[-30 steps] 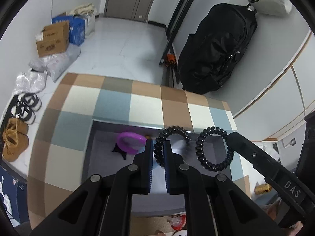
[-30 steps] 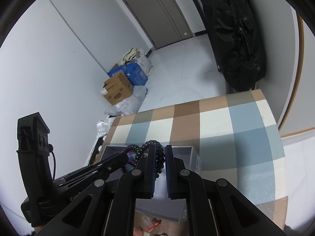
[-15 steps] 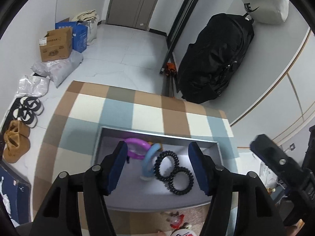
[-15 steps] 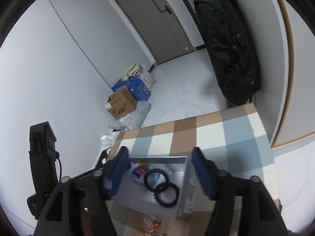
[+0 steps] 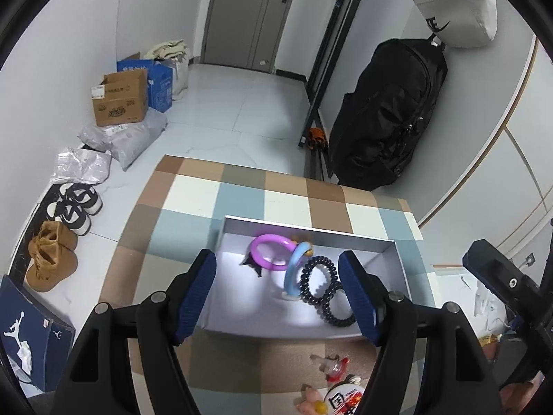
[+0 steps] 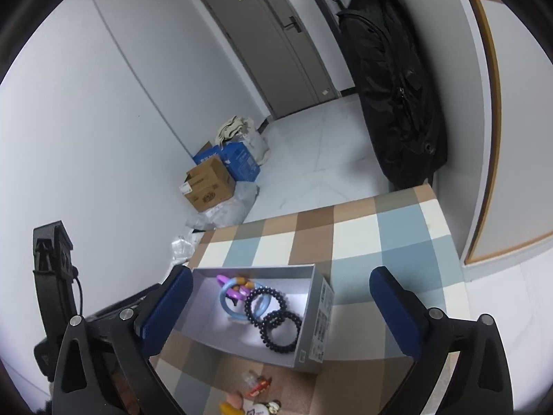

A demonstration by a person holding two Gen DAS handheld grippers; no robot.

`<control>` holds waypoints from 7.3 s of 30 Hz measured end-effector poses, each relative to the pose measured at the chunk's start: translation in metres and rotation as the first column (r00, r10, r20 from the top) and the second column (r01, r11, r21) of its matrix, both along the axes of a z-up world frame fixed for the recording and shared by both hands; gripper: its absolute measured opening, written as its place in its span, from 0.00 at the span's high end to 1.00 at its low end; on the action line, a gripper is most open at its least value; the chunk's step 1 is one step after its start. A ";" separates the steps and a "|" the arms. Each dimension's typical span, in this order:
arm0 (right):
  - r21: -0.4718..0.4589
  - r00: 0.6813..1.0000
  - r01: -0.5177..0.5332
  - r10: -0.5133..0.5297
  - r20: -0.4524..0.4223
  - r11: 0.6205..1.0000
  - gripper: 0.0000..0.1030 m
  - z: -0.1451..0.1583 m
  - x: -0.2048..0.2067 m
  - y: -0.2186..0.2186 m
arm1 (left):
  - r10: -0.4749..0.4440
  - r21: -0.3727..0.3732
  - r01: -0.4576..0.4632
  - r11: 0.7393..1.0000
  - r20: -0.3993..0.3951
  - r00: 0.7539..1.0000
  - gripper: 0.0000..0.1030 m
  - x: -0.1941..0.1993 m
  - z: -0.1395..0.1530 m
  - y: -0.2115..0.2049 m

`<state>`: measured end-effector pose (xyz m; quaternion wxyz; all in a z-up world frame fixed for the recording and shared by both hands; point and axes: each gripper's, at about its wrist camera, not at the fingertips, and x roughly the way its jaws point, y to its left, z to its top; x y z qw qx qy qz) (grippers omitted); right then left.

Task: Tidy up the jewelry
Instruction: 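Withdraw both tools from the box toward the remaining badges, then lower the left tool onto the red 'I China' badge and grasp it, then lift the red badge with the left tool while the right tool grasps a clear pacifier charm, then lower the red badge and pacifier charm into the box and open both tools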

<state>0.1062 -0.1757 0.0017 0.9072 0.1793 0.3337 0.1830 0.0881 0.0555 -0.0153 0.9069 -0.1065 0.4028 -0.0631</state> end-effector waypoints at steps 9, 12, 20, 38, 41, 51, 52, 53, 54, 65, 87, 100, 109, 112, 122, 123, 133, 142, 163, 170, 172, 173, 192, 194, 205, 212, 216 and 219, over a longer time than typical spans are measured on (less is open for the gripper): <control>-0.046 0.999 -0.002 0.004 0.045 0.999 0.00 0.000 -0.027 0.002 | 0.007 0.004 -0.007 1.000 0.039 0.999 0.17 -0.033 0.001 0.008; -0.064 0.999 -0.007 0.010 0.048 0.998 0.00 -0.003 -0.037 0.002 | -0.014 0.023 0.013 1.000 0.052 0.999 0.16 -0.044 0.003 0.006; -0.085 0.999 -0.030 0.033 0.028 0.996 0.00 -0.011 -0.062 0.000 | -0.083 0.039 0.081 0.996 0.054 0.995 0.16 -0.068 0.002 0.002; -0.116 0.995 -0.083 0.088 0.039 0.990 0.00 -0.020 -0.091 -0.002 | -0.072 -0.044 0.066 0.997 -0.169 0.983 0.16 -0.092 -0.042 0.003; -0.105 0.996 -0.074 0.079 0.043 0.992 0.00 -0.022 -0.092 -0.006 | -0.083 -0.044 0.076 0.996 -0.188 0.979 0.16 -0.094 -0.045 -0.001; -0.066 0.999 -0.042 0.043 0.007 0.997 0.00 -0.028 -0.084 -0.019 | -0.139 0.021 0.149 0.989 -0.242 0.960 0.16 -0.101 -0.059 -0.023; -0.061 0.999 -0.041 0.041 0.000 0.997 0.00 -0.029 -0.082 -0.020 | -0.149 0.018 0.158 0.987 -0.245 0.958 0.16 -0.102 -0.060 -0.024; -0.056 0.999 -0.038 0.038 -0.006 0.998 0.00 -0.030 -0.081 -0.021 | -0.157 0.025 0.168 0.985 -0.244 0.957 0.16 -0.102 -0.060 -0.025; -0.051 0.999 -0.036 0.035 -0.010 0.998 0.00 -0.031 -0.080 -0.022 | -0.163 0.035 0.176 0.984 -0.242 0.956 0.16 -0.102 -0.059 -0.027; -0.037 0.999 -0.023 0.022 -0.026 0.999 0.00 -0.034 -0.078 -0.025 | -0.220 0.126 0.253 0.959 -0.233 0.947 0.43 -0.105 -0.063 -0.043; -0.031 0.997 -0.025 0.023 -0.067 0.999 0.00 -0.039 -0.076 -0.024 | -0.195 0.072 0.212 0.975 -0.198 0.961 0.64 -0.095 -0.049 -0.028; -0.065 0.991 -0.087 0.080 -0.103 0.994 0.00 -0.042 -0.075 -0.016 | -0.138 -0.017 0.137 0.990 -0.149 0.979 0.88 -0.088 -0.038 -0.010; -0.095 0.980 -0.135 0.119 -0.160 0.986 0.00 -0.051 -0.082 -0.005 | -0.142 -0.054 0.134 0.990 -0.196 0.970 0.98 -0.081 -0.047 -0.002; -0.102 0.971 -0.152 0.129 -0.201 0.983 0.00 -0.060 -0.084 0.002 | -0.130 -0.048 0.123 0.991 -0.224 0.966 0.90 -0.082 -0.049 0.000; -0.083 0.973 -0.154 0.136 -0.187 0.985 0.00 -0.056 -0.095 0.001 | -0.217 0.027 0.229 0.973 -0.231 0.949 0.36 -0.092 -0.055 -0.026; -0.081 0.974 -0.151 0.134 -0.184 0.985 0.00 -0.055 -0.095 0.000 | -0.222 0.050 0.240 0.969 -0.234 0.947 0.36 -0.092 -0.057 -0.030; -0.062 0.976 -0.114 0.100 -0.194 0.992 0.10 -0.055 -0.091 -0.009 | -0.277 0.208 0.325 0.922 -0.231 0.933 0.63 -0.099 -0.065 -0.051; -0.064 0.965 -0.161 0.144 -0.221 0.985 0.30 -0.061 -0.091 0.000 | -0.246 0.061 0.267 0.962 -0.234 0.941 0.63 -0.090 -0.057 -0.029; -0.277 0.918 -0.367 0.298 -0.261 0.888 0.54 -0.086 -0.096 0.068 | -0.164 -0.135 0.140 0.981 -0.190 0.968 0.63 -0.074 -0.045 0.004; -0.313 0.924 -0.360 0.289 -0.250 0.879 0.83 -0.086 -0.093 0.071 | -0.151 -0.153 0.123 0.981 -0.182 0.972 0.63 -0.071 -0.045 0.011; -0.302 0.926 -0.353 0.285 -0.248 0.885 0.83 -0.085 -0.093 0.068 | -0.153 -0.157 0.125 0.980 -0.182 0.971 0.63 -0.071 -0.044 0.012; -0.299 0.927 -0.351 0.284 -0.246 0.887 0.83 -0.084 -0.093 0.067 | -0.153 -0.158 0.125 0.979 -0.180 0.972 0.63 -0.071 -0.044 0.012; -0.123 0.969 -0.213 0.193 -0.157 0.969 0.83 -0.047 -0.086 0.023 | -0.135 -0.234 0.102 0.967 -0.130 0.982 0.63 -0.063 -0.024 0.024; -0.112 0.973 -0.203 0.188 -0.137 0.973 0.83 -0.040 -0.083 0.023 | -0.127 -0.245 0.094 0.965 -0.122 0.984 0.63 -0.060 -0.019 0.025; -0.064 0.978 -0.208 0.205 -0.040 0.976 0.83 0.002 -0.053 0.028 | -0.136 -0.215 0.121 0.969 -0.054 0.989 0.63 -0.032 0.006 0.018; -0.043 0.979 -0.202 0.202 -0.007 0.978 0.83 0.018 -0.020 0.031 | -0.157 -0.205 0.145 0.968 -0.043 0.987 0.63 -0.002 0.010 0.008; -0.047 0.979 -0.202 0.202 -0.002 0.978 0.83 0.019 -0.001 0.033 | -0.172 -0.197 0.160 0.967 -0.043 0.984 0.63 0.014 0.009 0.003; -0.045 0.979 -0.204 0.204 -0.015 0.978 0.83 0.014 0.011 0.033 | -0.183 -0.197 0.170 0.966 -0.049 0.982 0.63 0.024 0.005 -0.002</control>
